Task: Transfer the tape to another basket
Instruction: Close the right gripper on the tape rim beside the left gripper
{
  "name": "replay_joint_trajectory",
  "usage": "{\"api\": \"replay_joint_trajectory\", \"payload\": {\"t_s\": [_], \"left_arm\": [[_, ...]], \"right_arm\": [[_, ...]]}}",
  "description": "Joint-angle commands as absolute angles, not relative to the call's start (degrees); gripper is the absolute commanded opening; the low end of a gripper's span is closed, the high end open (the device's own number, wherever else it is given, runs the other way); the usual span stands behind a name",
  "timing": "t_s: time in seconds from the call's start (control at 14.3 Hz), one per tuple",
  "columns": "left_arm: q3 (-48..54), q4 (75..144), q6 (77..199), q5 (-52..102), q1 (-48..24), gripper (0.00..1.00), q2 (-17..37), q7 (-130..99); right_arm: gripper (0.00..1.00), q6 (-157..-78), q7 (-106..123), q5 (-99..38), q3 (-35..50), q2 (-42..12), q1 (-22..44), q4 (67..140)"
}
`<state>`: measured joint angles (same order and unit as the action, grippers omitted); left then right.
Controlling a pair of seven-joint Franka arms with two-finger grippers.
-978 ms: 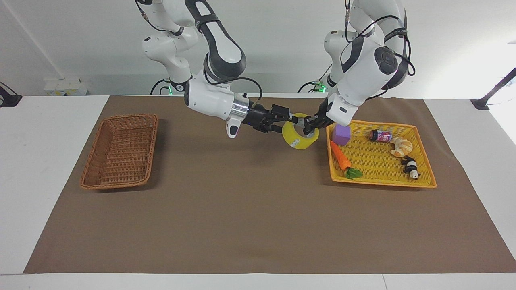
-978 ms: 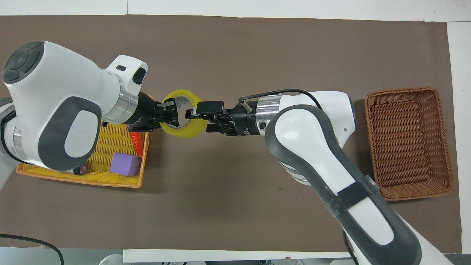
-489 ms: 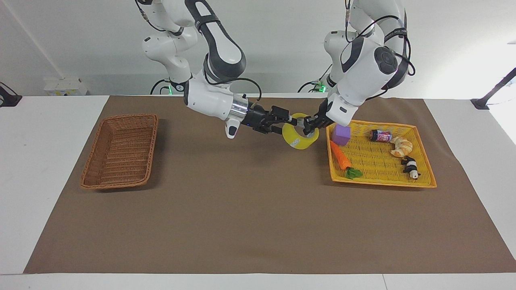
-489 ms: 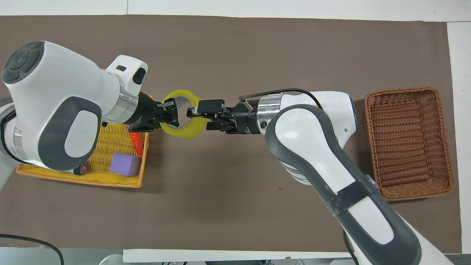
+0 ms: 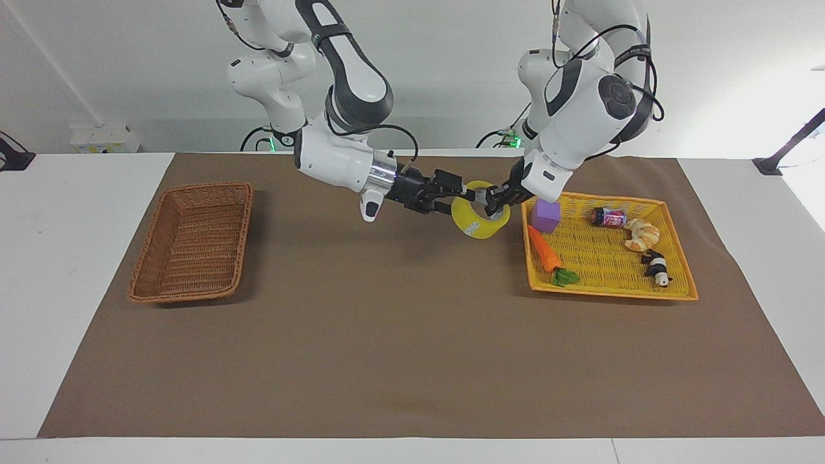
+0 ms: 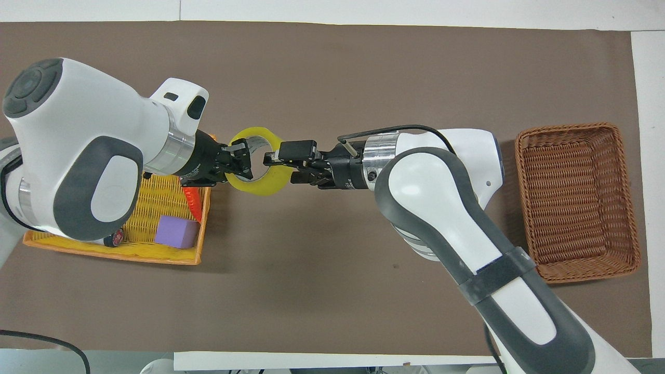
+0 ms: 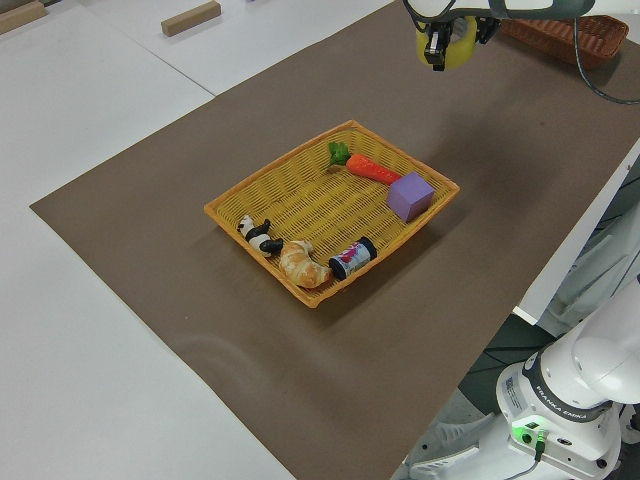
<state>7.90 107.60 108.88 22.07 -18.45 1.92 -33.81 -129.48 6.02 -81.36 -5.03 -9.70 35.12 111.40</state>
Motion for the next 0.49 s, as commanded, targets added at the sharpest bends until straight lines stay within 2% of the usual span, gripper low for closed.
{"api": "replay_joint_trajectory", "payload": {"t_s": [0.0,0.14,0.21,0.28,0.35,0.42], "left_arm": [[7.73,107.58,107.93,21.53,-18.37,0.00,1.32,-34.45],[7.73,107.67,107.93,21.53,-18.37,0.00,1.32,-34.54],[7.73,107.67,107.84,21.53,-18.37,0.00,1.32,-34.54],[7.73,107.75,107.75,21.53,-18.37,0.00,1.23,-34.45],[7.73,107.84,107.75,21.53,-18.37,0.00,1.23,-34.54],[7.73,107.84,107.75,21.53,-18.28,0.00,1.23,-34.54]], "right_arm": [[0.74,-130.34,5.89,-82.53,-5.10,-10.11,35.42,110.83],[0.50,-130.34,6.06,-82.53,-5.18,-10.11,35.51,110.74],[0.25,-130.25,6.06,-82.53,-5.10,-10.11,35.42,110.66],[0.08,-130.25,5.98,-82.62,-5.10,-10.11,35.42,110.65],[0.01,-130.34,5.98,-82.62,-5.10,-10.11,35.42,110.57],[0.00,-130.34,5.98,-82.62,-5.10,-10.11,35.42,110.57]]}}
